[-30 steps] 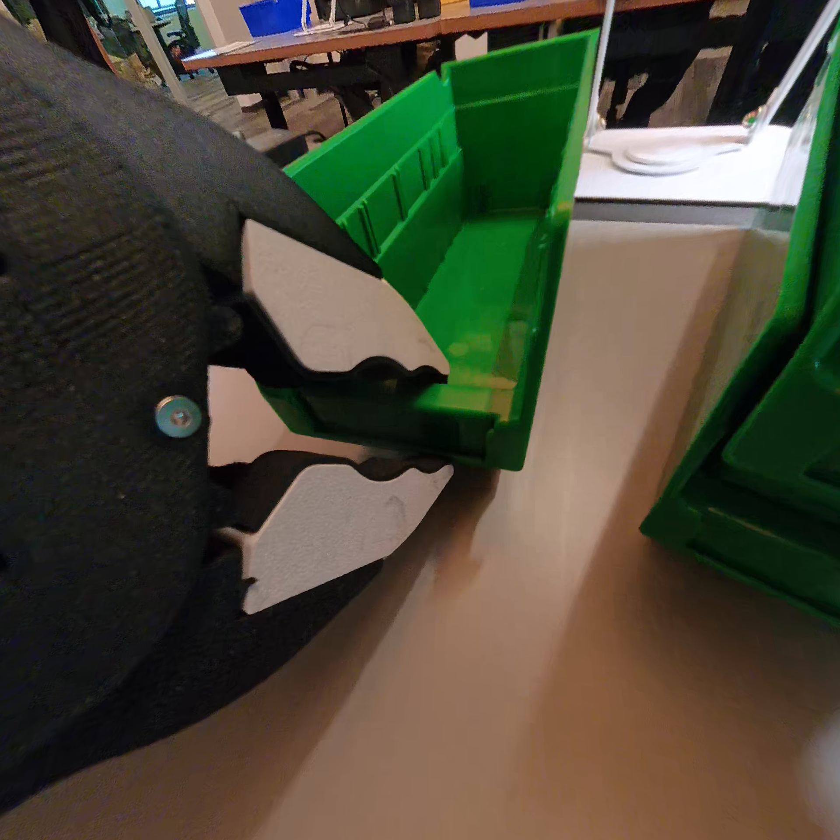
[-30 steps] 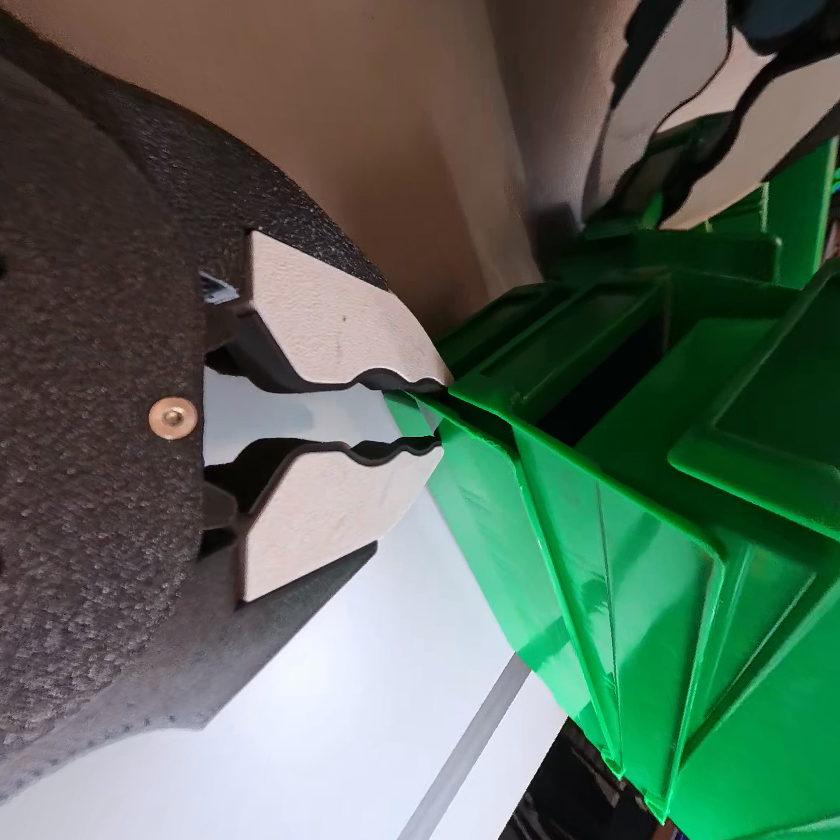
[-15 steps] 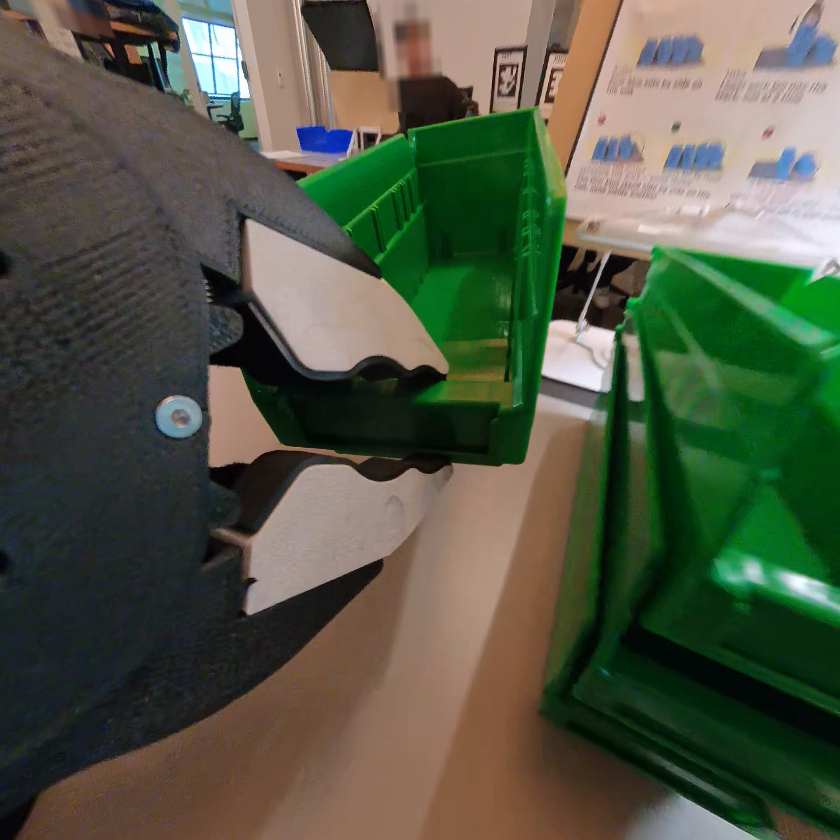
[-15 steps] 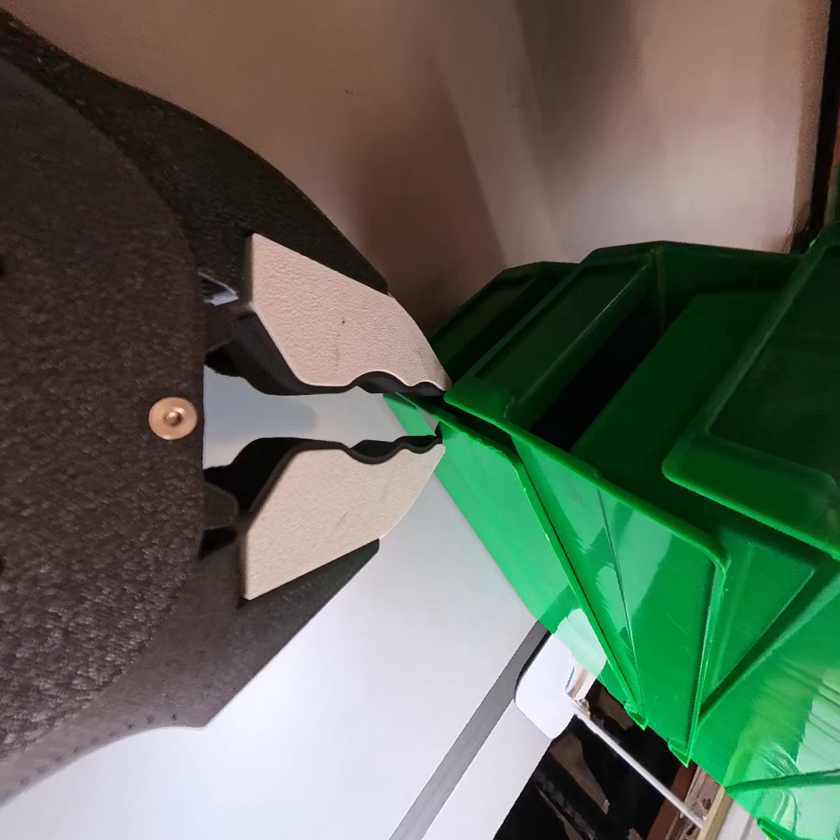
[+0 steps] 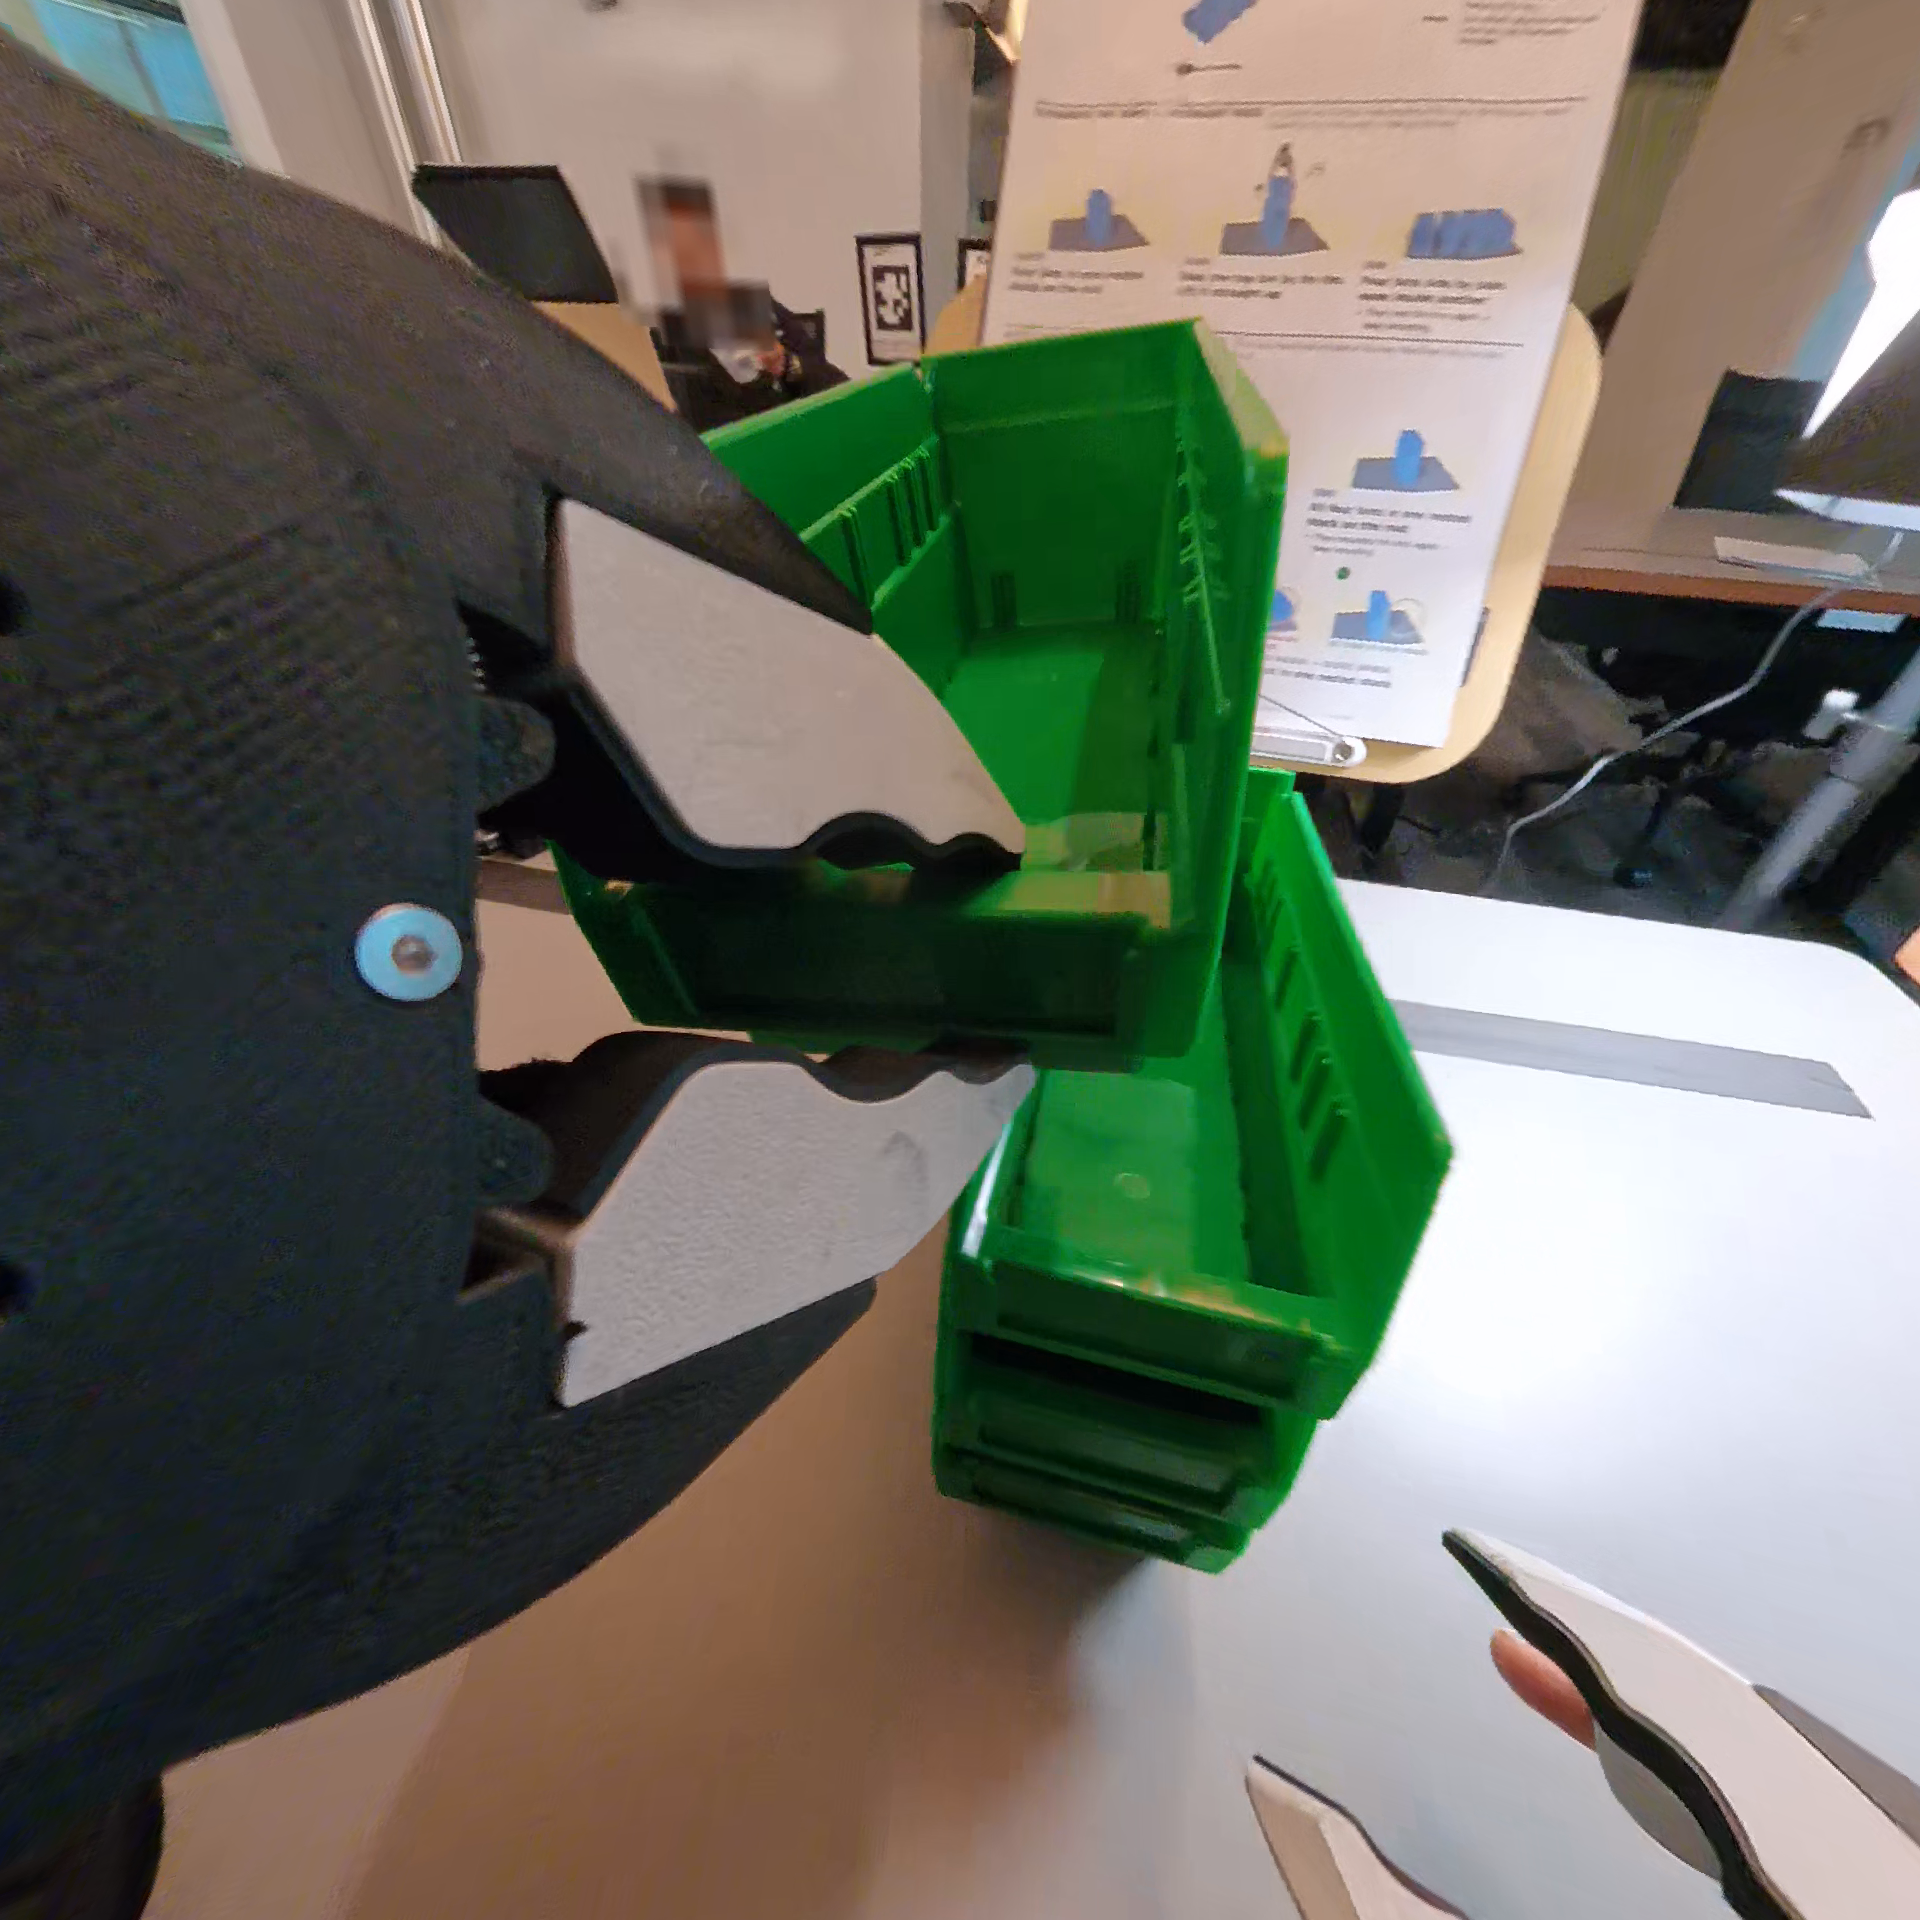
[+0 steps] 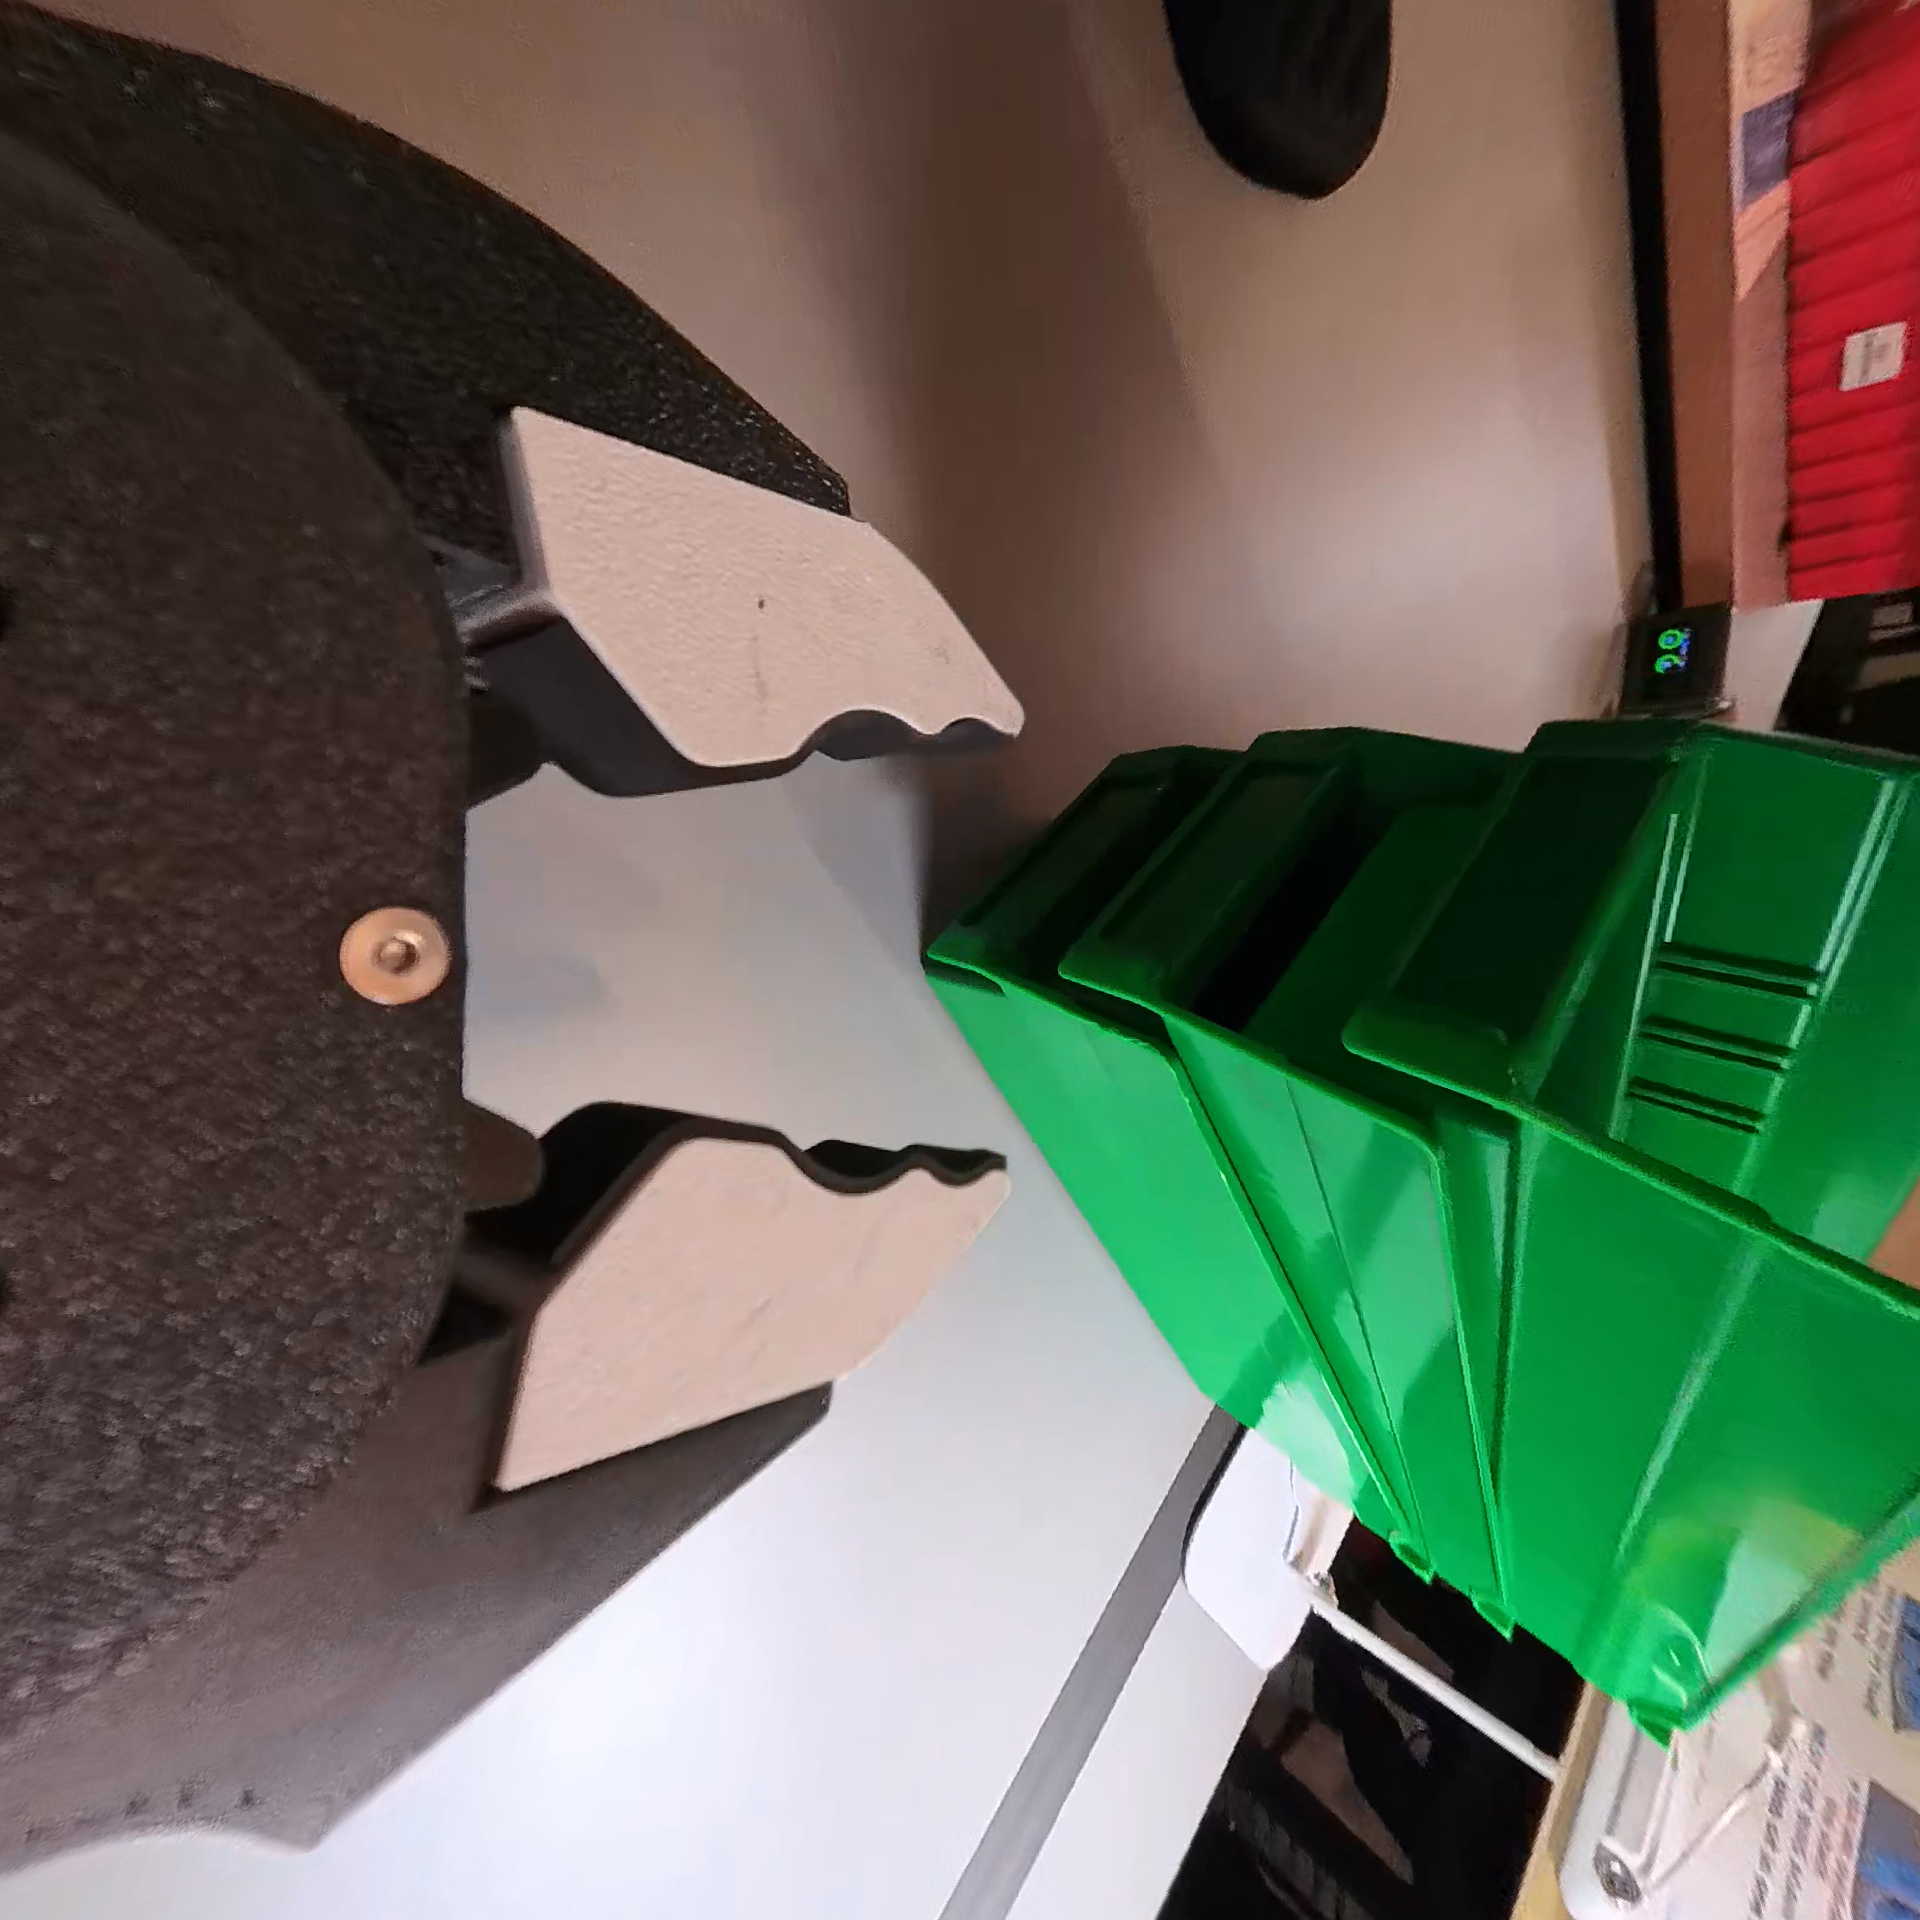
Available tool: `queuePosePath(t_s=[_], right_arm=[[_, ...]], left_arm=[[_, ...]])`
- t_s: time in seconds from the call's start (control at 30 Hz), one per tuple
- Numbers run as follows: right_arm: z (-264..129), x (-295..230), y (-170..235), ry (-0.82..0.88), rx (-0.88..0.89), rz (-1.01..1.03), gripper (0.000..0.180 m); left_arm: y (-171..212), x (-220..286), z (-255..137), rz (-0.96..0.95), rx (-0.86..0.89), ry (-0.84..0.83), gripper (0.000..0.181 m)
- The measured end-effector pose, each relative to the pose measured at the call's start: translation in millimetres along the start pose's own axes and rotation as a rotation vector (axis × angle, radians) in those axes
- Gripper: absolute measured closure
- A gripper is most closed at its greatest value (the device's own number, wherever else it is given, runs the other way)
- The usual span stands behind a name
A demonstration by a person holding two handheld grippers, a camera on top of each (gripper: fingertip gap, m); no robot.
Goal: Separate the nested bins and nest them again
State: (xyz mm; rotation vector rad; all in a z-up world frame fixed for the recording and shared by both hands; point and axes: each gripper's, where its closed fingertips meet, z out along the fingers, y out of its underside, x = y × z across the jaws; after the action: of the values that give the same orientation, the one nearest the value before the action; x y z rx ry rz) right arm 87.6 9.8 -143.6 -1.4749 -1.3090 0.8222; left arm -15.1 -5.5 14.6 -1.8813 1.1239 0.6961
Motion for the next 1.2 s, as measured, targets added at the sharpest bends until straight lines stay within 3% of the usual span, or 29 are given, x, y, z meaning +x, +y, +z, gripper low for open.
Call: queuePosePath(t_s=[0.2, 0.4, 1.2], right_arm=[[-28, -7, 0, 0.037, 0.015, 0.012, 0.101], [-48, -6, -2, 0.062, 0.053, 0.032, 0.102], [-70, -2, -9, 0.098, 0.12, 0.059, 0.103]], left_arm=[[-21, 5, 27, 0.026, -0.032, 0.082, 0.148], [-21, 6, 52, 0.089, -0.096, 0.052, 0.148], [-39, 30, 45, 0.179, -0.024, -0.036, 0.149]])
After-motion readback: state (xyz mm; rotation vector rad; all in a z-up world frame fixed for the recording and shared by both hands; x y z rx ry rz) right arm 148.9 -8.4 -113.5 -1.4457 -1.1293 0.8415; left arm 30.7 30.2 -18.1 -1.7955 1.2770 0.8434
